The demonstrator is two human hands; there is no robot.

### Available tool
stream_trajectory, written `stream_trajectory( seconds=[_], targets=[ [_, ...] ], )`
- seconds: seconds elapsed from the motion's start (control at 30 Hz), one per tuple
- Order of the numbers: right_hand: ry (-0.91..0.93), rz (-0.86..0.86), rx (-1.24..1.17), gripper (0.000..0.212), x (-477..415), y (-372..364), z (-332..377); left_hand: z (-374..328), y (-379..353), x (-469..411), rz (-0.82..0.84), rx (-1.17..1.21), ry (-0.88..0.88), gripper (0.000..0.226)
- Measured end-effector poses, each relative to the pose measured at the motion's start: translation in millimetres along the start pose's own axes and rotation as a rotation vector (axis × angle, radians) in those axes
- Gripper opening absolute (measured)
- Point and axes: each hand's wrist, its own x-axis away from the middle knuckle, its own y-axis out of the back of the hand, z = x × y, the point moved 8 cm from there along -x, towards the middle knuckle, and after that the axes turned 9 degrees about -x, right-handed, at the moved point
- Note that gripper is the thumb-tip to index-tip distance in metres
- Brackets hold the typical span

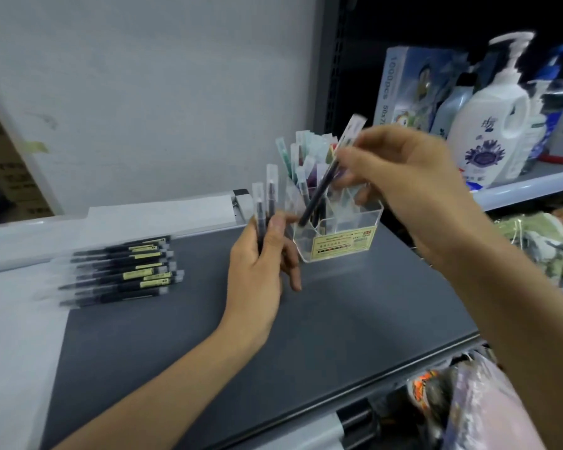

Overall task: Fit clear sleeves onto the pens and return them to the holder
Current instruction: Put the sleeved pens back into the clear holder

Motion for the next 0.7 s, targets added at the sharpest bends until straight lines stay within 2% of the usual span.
stream_trajectory(
  seconds=[0.13,0.23,0.47,0.7],
  targets=[
    [0.224,-0.117,0.125,0.004,-2.9,12.7,20.7,3.4,8.1,-3.4,-0.066,-0.048,0.017,0.028],
    [0.279,-0.171,0.198,0.01,-4.9,9.9,12.8,6.3,8.2,-4.5,-0.066,-0.05,0.028,0.029],
    [0.28,-0.161,0.37,0.015,-14.2,-4.8,-14.7,8.0,2.9,-6.5,-0.022,-0.03,0.015,0.03],
    [0.165,-0.144,0.51,0.019,-10.6,-12.7,-41.2,9.3,1.0,-6.6,-0.001,-0.019,0.014,0.033]
  ],
)
